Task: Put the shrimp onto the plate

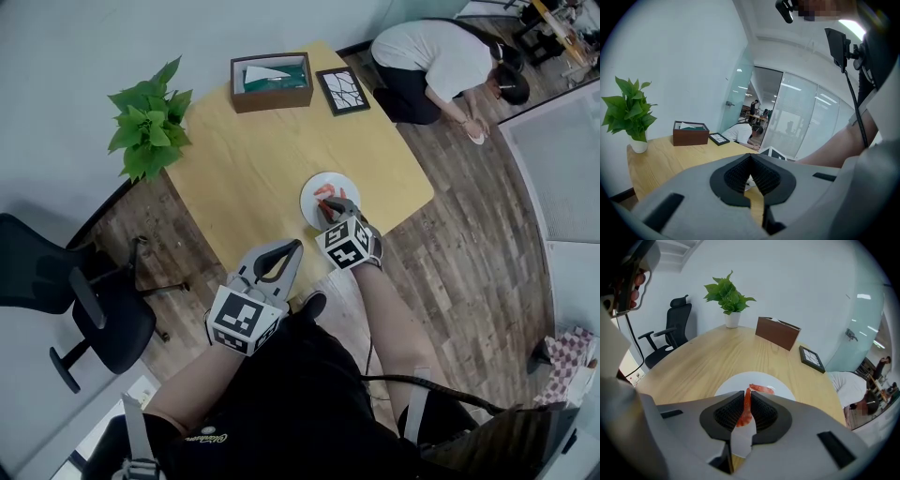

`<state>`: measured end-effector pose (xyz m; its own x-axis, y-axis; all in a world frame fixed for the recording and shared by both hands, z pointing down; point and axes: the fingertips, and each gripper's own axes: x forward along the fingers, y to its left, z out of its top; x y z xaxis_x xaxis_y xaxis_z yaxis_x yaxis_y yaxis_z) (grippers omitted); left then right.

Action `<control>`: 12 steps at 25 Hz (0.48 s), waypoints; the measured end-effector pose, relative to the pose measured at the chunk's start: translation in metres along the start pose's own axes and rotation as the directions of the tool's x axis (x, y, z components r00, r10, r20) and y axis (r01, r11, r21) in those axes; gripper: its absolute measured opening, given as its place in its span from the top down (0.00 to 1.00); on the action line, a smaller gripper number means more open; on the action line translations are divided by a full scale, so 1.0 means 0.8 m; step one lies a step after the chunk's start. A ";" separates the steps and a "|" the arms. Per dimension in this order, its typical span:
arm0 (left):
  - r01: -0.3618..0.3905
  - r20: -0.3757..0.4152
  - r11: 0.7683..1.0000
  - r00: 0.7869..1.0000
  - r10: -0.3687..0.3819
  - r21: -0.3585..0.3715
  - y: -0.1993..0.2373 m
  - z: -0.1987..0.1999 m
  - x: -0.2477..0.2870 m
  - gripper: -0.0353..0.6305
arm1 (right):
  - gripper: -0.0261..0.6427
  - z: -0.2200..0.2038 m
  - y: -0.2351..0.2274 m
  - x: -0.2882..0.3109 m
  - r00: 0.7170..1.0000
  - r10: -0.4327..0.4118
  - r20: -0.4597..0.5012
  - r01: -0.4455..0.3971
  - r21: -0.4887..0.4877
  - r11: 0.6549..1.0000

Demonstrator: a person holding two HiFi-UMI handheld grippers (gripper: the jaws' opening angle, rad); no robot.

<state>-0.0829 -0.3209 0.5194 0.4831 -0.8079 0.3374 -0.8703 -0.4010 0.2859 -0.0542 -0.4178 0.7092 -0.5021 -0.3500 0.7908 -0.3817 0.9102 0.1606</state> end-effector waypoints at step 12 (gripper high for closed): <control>-0.009 0.000 1.000 1.000 0.009 -0.013 0.007 -0.001 -0.006 0.95 | 0.89 -0.009 0.005 0.013 0.999 0.014 -0.033 -0.015 -0.012 1.000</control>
<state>-0.0904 -0.3187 0.5203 0.4748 -0.8119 0.3397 -0.8735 -0.3876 0.2946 -0.0555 -0.4165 0.7226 -0.4819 -0.3295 0.8119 -0.3651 0.9178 0.1558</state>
